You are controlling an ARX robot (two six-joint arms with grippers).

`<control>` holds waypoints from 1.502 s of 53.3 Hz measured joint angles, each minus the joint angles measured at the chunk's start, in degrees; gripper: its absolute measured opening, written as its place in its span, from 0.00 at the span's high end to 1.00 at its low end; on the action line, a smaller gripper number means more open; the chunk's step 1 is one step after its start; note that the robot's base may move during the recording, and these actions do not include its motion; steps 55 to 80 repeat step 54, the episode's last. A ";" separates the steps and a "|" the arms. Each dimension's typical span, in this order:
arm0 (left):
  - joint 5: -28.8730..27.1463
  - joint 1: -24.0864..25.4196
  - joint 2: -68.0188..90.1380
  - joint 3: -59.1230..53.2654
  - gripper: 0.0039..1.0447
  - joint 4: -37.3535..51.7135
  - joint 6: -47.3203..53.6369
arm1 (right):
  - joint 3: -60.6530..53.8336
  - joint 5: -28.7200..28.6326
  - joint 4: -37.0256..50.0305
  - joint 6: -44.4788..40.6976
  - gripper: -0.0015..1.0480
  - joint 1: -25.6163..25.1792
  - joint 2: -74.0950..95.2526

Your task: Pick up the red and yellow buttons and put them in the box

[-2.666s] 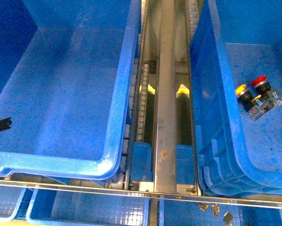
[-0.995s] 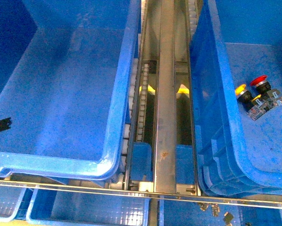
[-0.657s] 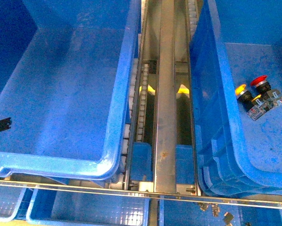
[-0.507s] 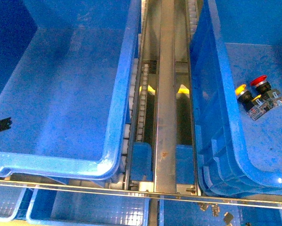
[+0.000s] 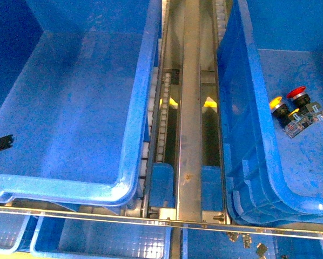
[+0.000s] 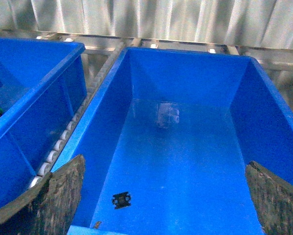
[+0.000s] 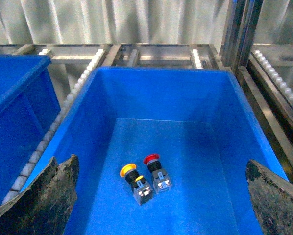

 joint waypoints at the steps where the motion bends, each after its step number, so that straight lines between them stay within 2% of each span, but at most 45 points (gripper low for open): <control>1: 0.00 0.00 0.00 0.00 0.07 0.00 0.00 | 0.00 0.02 0.00 0.00 0.06 0.00 0.00; 80: 0.00 0.00 0.00 0.00 0.07 0.00 0.00 | 0.00 0.02 0.00 0.00 0.06 0.00 0.00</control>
